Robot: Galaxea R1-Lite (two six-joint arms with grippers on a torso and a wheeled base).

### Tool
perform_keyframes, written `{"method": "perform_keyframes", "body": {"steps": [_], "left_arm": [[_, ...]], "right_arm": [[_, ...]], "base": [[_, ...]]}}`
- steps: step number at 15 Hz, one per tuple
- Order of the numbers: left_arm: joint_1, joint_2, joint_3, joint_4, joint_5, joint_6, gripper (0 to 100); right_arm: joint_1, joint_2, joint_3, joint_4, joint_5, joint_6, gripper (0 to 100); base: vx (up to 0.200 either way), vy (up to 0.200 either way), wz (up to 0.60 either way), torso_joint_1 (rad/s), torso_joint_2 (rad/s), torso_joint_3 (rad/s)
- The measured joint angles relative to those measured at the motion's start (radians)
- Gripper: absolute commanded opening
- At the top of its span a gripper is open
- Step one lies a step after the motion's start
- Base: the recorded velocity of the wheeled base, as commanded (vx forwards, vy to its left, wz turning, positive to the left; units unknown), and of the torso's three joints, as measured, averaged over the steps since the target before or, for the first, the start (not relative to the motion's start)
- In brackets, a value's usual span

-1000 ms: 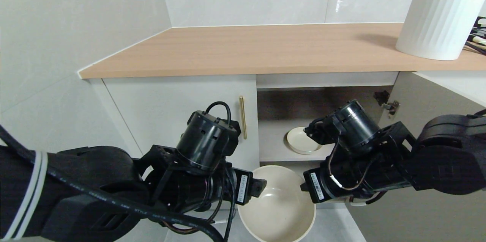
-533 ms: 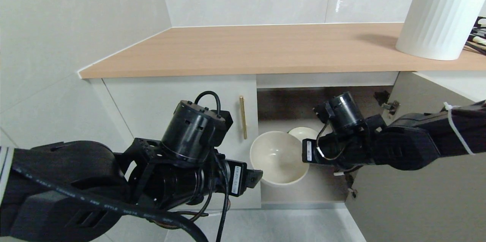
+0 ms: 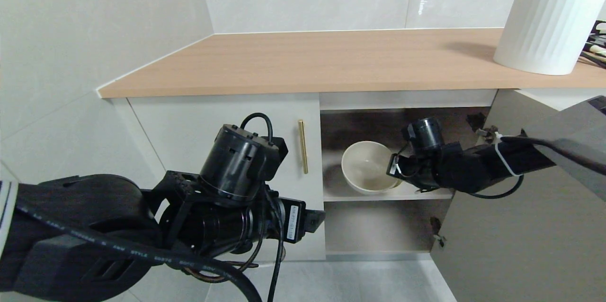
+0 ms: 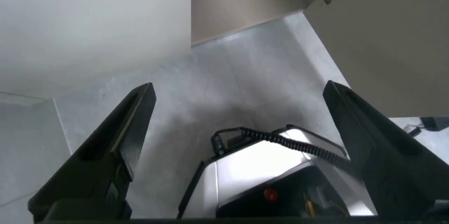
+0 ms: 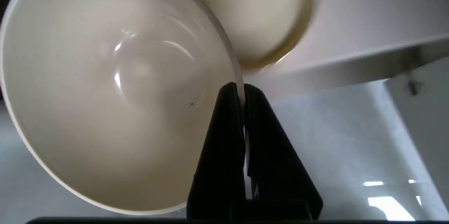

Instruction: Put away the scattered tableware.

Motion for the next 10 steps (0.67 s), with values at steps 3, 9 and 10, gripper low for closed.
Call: {"method": "perform_keyframes", "body": {"steps": [3,9,10], "left_arm": [[0.003,0.000,-0.001,0.000,0.000,0.000,100],[0.004,0.003,0.000,0.000,0.000,0.000,100],[0.004,0.003,0.000,0.000,0.000,0.000,100]], "right_arm": [[-0.024,0.071,-0.059,-0.009,-0.026,0.027,0],[-0.076,0.151,-0.167,-0.010,-0.050,0.056,0],[-0.083,0.161,-0.181,-0.010,-0.057,0.056,0]], "base": [[0.000,0.000,0.00,0.000,0.00,0.000],[0.000,0.000,0.00,0.000,0.00,0.000],[0.000,0.000,0.00,0.000,0.00,0.000]]}}
